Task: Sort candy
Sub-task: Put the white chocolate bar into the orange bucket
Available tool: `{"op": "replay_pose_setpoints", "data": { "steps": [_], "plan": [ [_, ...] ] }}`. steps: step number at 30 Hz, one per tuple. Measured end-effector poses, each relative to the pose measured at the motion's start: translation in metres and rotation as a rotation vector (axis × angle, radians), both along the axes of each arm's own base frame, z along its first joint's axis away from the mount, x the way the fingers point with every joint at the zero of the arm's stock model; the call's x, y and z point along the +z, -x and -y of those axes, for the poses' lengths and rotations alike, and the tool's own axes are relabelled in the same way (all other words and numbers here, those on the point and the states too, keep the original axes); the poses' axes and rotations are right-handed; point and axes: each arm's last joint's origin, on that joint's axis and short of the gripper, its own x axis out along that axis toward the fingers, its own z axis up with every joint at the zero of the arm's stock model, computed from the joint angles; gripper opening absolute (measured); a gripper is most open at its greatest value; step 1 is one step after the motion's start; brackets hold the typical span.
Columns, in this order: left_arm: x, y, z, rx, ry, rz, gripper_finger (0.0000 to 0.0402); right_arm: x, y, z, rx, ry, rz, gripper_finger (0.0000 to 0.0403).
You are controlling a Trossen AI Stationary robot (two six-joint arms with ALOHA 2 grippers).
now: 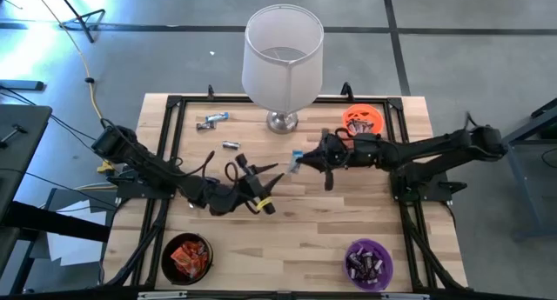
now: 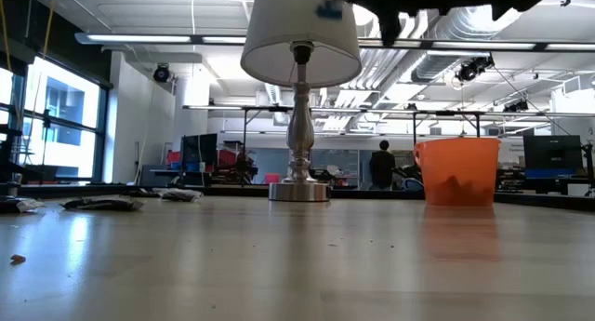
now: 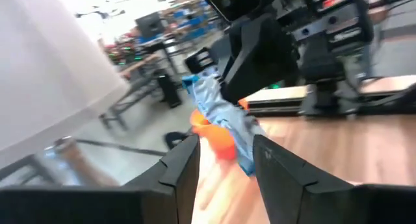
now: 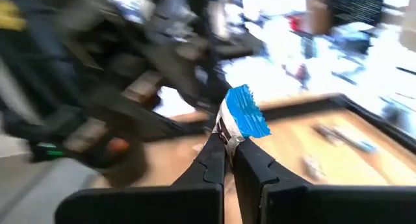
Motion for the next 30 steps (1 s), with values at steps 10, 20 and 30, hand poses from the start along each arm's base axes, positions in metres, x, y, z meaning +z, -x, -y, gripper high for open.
{"op": "replay_pose_setpoints", "data": {
  "steps": [10, 20, 30],
  "plan": [
    [-0.001, 0.019, 0.020, 0.275, -0.087, -0.046, 0.0131, 0.008, 0.065, 0.028, -0.402, -0.025, -0.301, 0.0001],
    [0.002, 0.027, 0.022, 0.426, -0.104, -0.047, 0.0131, 0.030, 0.108, 0.084, -0.858, 0.039, -0.685, 0.0000],
    [0.021, 0.045, 0.025, 0.389, -0.088, -0.028, 0.0131, 0.006, 0.136, 0.141, -0.867, -0.181, -0.948, 0.0020]
  ]
}}
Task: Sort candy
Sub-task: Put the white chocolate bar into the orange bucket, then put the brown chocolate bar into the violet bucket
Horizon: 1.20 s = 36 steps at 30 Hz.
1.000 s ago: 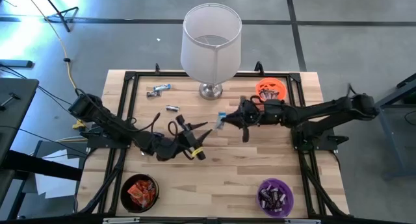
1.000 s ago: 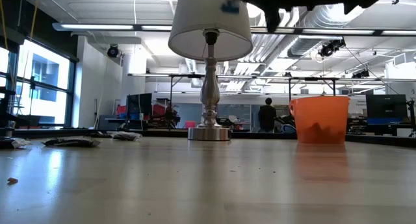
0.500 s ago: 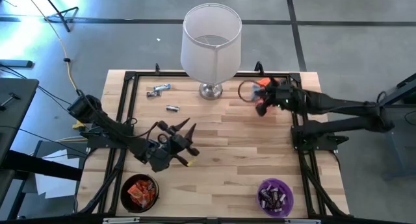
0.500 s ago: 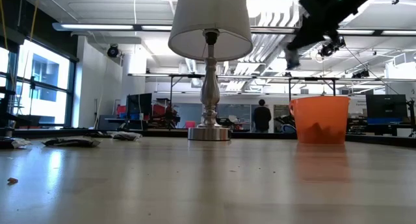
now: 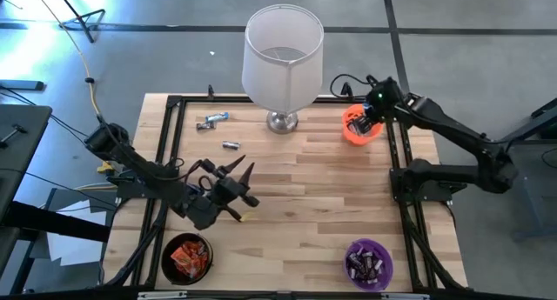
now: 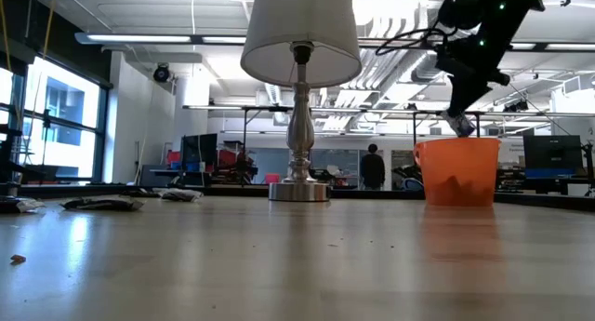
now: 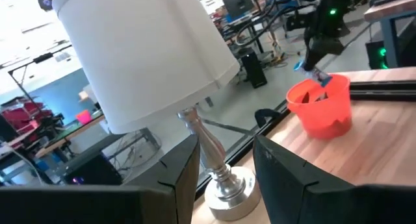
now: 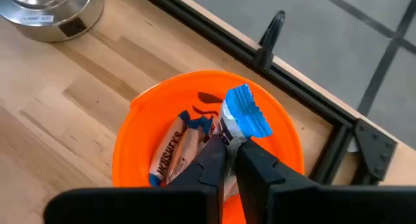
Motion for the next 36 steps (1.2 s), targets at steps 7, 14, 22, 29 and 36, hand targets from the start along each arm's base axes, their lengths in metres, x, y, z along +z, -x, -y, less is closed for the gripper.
{"op": "replay_pose_setpoints", "data": {
  "steps": [7, 14, 22, 29, 36],
  "plan": [
    [0.010, 0.012, 0.004, -0.034, 0.009, 0.013, 0.0131, -0.004, 0.006, 0.009, 0.012, -0.037, -0.008, 0.0067],
    [0.014, 0.018, 0.008, -0.057, 0.019, 0.027, 0.0131, -0.004, 0.004, 0.006, 0.085, -0.091, 0.038, 0.0119],
    [0.013, 0.037, 0.016, -0.121, 0.124, 0.164, 0.0131, -0.005, -0.002, -0.003, 0.195, -0.336, 0.250, 0.0146],
    [0.000, 0.058, 0.017, -0.184, 0.198, 0.244, 0.0131, -0.003, -0.017, -0.018, 0.304, -0.405, 0.308, 0.0146],
    [-0.035, 0.064, -0.011, -0.384, 0.491, 0.164, 0.0131, -0.002, -0.030, -0.034, 0.331, -0.439, 0.310, 0.0146]
  ]
}}
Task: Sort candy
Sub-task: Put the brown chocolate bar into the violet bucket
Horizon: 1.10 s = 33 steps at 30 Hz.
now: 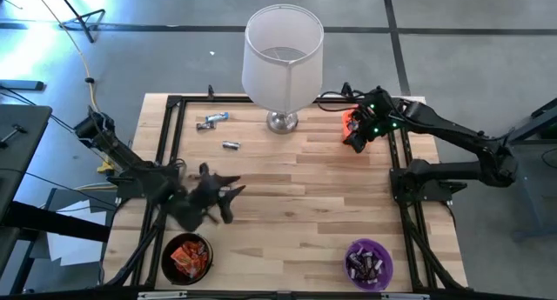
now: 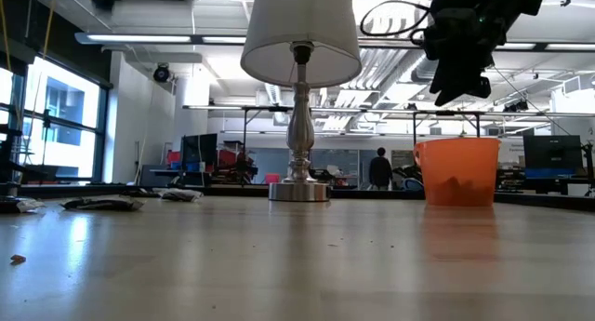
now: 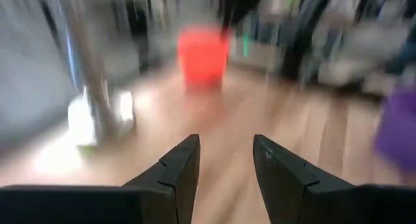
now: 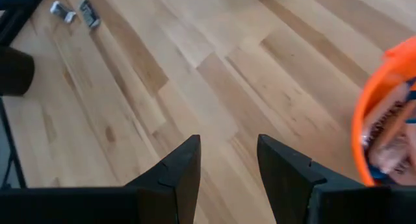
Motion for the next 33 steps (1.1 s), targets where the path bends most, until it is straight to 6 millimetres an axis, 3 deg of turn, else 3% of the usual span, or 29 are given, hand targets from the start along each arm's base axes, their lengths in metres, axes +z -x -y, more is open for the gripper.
{"op": "replay_pose_setpoints", "data": {
  "steps": [3, 6, 12, 15, 18, 22, 28, 33],
  "plan": [
    [-0.025, 0.007, -0.027, 0.031, 0.242, -0.239, 0.0131, 0.001, -0.005, -0.004, 0.002, -0.012, 0.018, 0.0146],
    [-0.039, 0.016, -0.044, 0.063, 0.372, -0.506, 0.0131, 0.002, -0.009, -0.008, 0.007, -0.013, 0.035, 0.0146],
    [-0.045, 0.016, -0.053, -0.123, 0.461, -0.791, 0.0131, 0.003, -0.012, -0.012, -0.017, 0.032, 0.020, 0.0146],
    [-0.049, 0.015, -0.053, -0.247, 0.430, -0.890, 0.0131, 0.003, -0.014, -0.014, -0.018, 0.057, 0.008, 0.0146],
    [-0.052, 0.012, -0.053, -0.362, 0.287, -0.963, 0.0131, 0.003, -0.014, -0.015, 0.001, 0.071, 0.007, 0.0146],
    [-0.058, 0.007, -0.060, -0.394, 0.109, -1.034, 0.0131, 0.003, -0.015, -0.015, 0.012, 0.078, 0.007, 0.0146],
    [-0.077, -0.006, -0.079, -0.287, 0.145, -1.135, 0.0131, 0.003, -0.014, -0.015, 0.033, 0.098, 0.004, 0.0146],
    [-0.097, -0.015, -0.086, -0.352, 0.206, -1.257, 0.0131, 0.003, -0.014, -0.015, 0.046, 0.110, 0.003, 0.0146]
  ]
}}
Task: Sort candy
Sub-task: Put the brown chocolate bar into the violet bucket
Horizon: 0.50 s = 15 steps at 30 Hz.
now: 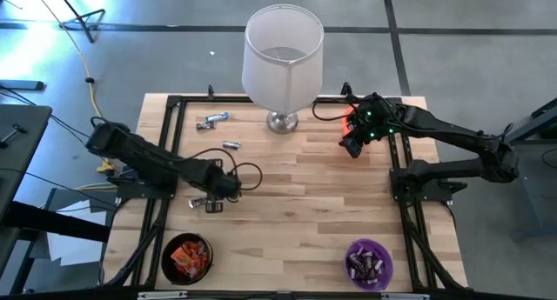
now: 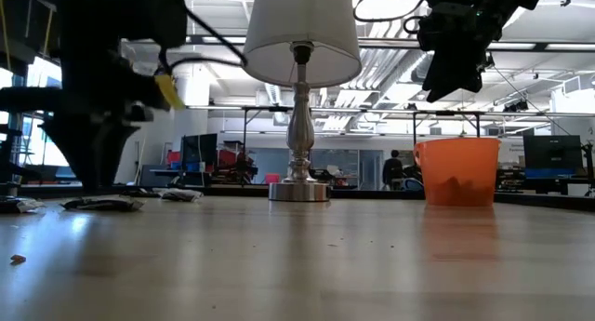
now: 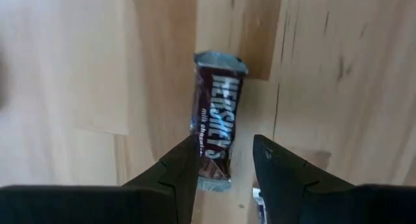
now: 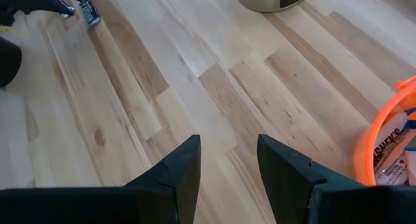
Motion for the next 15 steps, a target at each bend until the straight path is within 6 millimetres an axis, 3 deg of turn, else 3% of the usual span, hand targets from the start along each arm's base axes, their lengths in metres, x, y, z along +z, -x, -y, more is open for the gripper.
{"op": "replay_pose_setpoints", "data": {
  "steps": [8, 15],
  "plan": [
    [-0.024, -0.010, -0.007, -0.053, -0.006, -0.085, 0.0131, 0.000, 0.000, 0.000, 0.010, 0.008, -0.001, 0.0146],
    [-0.038, -0.004, -0.012, -0.012, 0.003, -0.091, 0.0130, 0.000, 0.000, 0.000, 0.015, 0.009, 0.000, 0.0146]
  ]
}}
